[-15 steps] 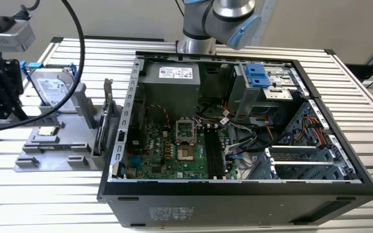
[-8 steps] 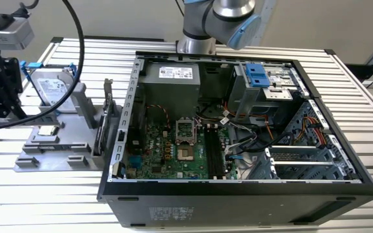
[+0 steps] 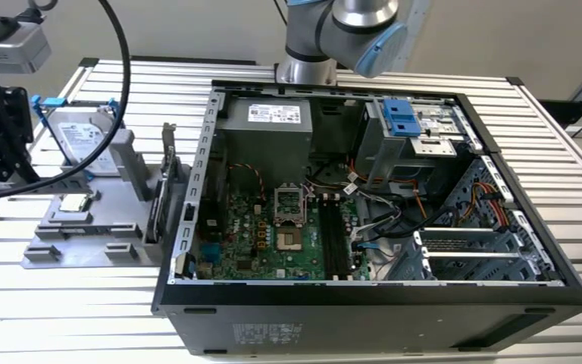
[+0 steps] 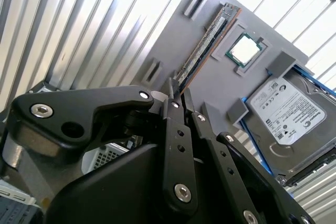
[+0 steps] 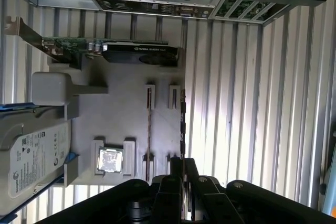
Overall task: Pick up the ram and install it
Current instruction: 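Pick up the ram and move it above insertion slot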
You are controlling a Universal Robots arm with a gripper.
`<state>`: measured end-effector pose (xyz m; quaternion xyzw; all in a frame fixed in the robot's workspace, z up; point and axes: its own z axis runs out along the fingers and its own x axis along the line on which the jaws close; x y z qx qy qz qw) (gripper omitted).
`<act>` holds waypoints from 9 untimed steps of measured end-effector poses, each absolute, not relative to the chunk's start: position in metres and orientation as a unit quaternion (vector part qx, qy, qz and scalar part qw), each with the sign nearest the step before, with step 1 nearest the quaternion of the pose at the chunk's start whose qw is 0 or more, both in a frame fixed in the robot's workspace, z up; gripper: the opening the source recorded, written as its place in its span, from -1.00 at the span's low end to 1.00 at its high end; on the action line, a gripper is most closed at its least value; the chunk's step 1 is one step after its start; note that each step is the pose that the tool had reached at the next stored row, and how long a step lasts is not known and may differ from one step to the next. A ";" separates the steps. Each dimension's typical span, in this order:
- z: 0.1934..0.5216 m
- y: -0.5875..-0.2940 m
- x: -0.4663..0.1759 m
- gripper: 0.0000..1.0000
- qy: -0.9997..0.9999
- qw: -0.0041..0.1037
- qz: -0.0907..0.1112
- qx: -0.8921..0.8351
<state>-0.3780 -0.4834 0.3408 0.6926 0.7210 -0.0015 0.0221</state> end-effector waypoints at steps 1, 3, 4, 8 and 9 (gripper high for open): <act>0.342 -0.483 -0.378 -1.00 0.721 0.022 -0.002 0.693; 0.343 -0.483 -0.378 -1.00 0.721 0.022 -0.001 0.693; 0.343 -0.483 -0.378 -1.00 0.721 0.022 -0.001 0.693; 0.345 -0.483 -0.378 -1.00 0.721 0.022 -0.001 0.693; 0.346 -0.483 -0.378 -1.00 0.721 0.022 -0.001 0.693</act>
